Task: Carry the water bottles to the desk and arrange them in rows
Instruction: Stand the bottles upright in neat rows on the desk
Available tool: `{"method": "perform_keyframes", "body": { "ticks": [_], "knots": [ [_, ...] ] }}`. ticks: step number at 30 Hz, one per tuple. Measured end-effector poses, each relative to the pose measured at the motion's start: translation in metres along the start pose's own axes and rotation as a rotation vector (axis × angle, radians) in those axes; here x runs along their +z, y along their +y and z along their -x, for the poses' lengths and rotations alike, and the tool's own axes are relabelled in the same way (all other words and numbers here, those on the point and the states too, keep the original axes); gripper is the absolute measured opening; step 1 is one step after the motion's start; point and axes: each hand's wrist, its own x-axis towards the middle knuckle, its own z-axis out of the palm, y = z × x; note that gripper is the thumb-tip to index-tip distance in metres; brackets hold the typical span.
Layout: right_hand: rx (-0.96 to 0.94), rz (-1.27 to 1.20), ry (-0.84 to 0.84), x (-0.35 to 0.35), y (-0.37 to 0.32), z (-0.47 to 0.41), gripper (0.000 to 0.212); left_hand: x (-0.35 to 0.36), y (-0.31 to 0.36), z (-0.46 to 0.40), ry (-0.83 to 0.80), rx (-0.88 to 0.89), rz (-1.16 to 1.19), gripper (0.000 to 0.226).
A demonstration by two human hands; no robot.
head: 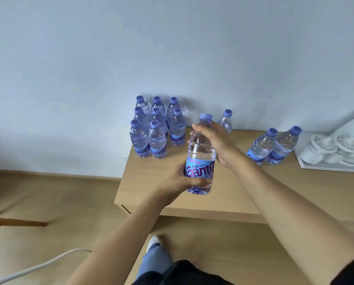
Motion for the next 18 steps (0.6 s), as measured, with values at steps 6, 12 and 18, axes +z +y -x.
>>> {"method": "perform_keyframes", "body": {
  "ticks": [6,12,18],
  "knots": [
    [0.003,0.031,-0.070,0.009,0.007,0.002,0.028,0.000,-0.013,0.011,0.074,0.003,0.030,0.057],
    [0.018,0.058,-0.124,0.016,0.005,-0.007,0.026,-0.010,-0.021,0.005,0.163,0.038,0.024,0.060],
    [0.120,0.100,-0.208,0.006,0.002,-0.023,0.028,-0.026,-0.031,-0.022,0.177,0.010,-0.020,0.056]
  ]
}}
